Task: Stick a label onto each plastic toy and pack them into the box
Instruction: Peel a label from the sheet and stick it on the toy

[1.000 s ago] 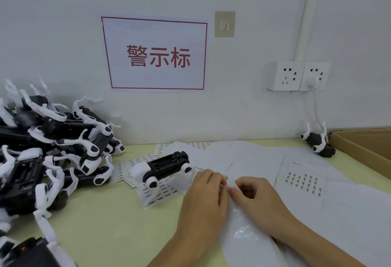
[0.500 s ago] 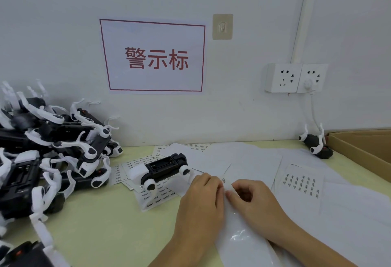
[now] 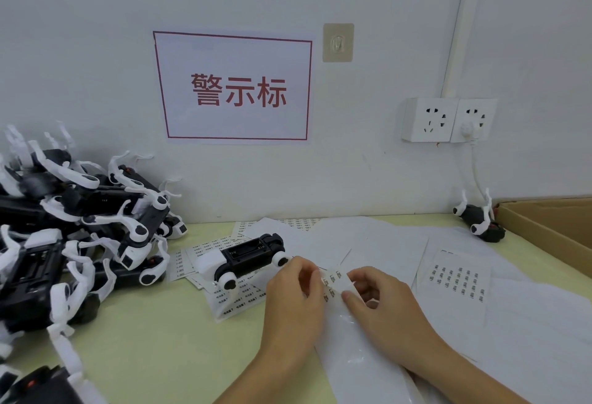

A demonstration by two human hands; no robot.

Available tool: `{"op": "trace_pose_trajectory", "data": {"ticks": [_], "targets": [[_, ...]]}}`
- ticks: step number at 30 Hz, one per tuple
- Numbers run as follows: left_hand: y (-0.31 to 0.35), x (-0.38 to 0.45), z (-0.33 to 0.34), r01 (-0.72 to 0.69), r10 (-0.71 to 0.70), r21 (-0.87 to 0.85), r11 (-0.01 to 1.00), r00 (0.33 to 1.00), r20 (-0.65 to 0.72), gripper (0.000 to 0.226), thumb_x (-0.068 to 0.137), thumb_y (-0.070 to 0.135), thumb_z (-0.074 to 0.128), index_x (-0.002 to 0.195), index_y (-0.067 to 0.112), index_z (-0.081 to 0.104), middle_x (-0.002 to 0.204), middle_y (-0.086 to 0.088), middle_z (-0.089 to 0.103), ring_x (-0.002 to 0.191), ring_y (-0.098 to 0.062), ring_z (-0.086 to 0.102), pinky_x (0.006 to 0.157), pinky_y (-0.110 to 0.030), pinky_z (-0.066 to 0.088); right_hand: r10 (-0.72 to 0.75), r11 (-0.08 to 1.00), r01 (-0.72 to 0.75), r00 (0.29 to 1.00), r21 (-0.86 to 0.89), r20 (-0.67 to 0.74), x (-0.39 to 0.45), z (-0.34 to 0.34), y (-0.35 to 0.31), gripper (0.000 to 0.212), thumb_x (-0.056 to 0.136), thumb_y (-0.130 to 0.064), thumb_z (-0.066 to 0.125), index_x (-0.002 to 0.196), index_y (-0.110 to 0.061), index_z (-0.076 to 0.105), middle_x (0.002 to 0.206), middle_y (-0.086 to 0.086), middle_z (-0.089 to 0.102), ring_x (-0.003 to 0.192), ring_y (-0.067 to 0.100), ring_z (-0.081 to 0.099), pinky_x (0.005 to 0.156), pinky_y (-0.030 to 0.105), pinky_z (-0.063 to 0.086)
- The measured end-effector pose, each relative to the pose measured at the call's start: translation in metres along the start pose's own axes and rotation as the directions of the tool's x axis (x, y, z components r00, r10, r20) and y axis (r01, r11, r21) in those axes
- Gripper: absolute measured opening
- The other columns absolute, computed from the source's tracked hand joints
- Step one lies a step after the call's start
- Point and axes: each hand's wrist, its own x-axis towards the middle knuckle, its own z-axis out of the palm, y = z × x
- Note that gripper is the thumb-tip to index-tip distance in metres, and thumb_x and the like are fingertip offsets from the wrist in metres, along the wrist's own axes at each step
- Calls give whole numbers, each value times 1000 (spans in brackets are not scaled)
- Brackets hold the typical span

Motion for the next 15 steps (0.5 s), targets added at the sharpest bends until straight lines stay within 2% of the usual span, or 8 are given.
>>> {"op": "trace_pose_trajectory", "data": {"ticks": [3, 6, 8, 11, 15], "targets": [[0, 0, 0, 19, -19, -3, 1000, 1000, -1, 21, 97, 13, 57, 78, 21, 62, 72, 11, 65, 55, -2, 52, 53, -17, 43, -3, 1000, 3, 999, 7, -50, 0, 1, 2, 28, 86, -16, 71, 101, -33, 56, 94, -5, 62, 80, 5, 61, 69, 14, 48], [1, 0, 0, 38, -38, -3, 999, 999, 2, 22, 97, 12, 55, 76, 19, 60, 66, 14, 62, 51, -3, 50, 51, -17, 42, -83, 995, 81, 995, -50, -48, -3, 0, 1, 27, 87, -15, 69, 99, -37, 59, 109, -13, 56, 102, -4, 53, 79, 13, 46], [1, 0, -1, 55, -55, 9, 998, 998, -14, 22, 96, 13, 56, 75, 19, 59, 69, 15, 63, 53, -4, 53, 52, -18, 43, -134, 989, 131, 990, -75, -40, -4, -1, -1, 29, 87, -13, 68, 100, -39, 64, 109, -19, 56, 109, -5, 51, 86, 13, 41], [2, 0, -2, 56, -55, 28, 998, 998, -33, 21, 94, 13, 58, 75, 19, 60, 75, 17, 64, 58, -4, 57, 54, -17, 45, -213, 976, 213, 977, -35, 13, -6, -2, -4, 32, 86, -9, 66, 105, -35, 70, 98, -18, 61, 106, 3, 57, 85, 15, 43], [4, -1, -2, 3, -1, 34, 999, 999, -54, 22, 92, 9, 62, 73, 20, 62, 76, 20, 65, 68, -2, 61, 61, -12, 45, -292, 956, 294, 950, -3, 108, -10, 1, -5, 41, 79, -18, 58, 118, -28, 71, 94, -16, 61, 99, 11, 60, 79, 20, 48]]}}
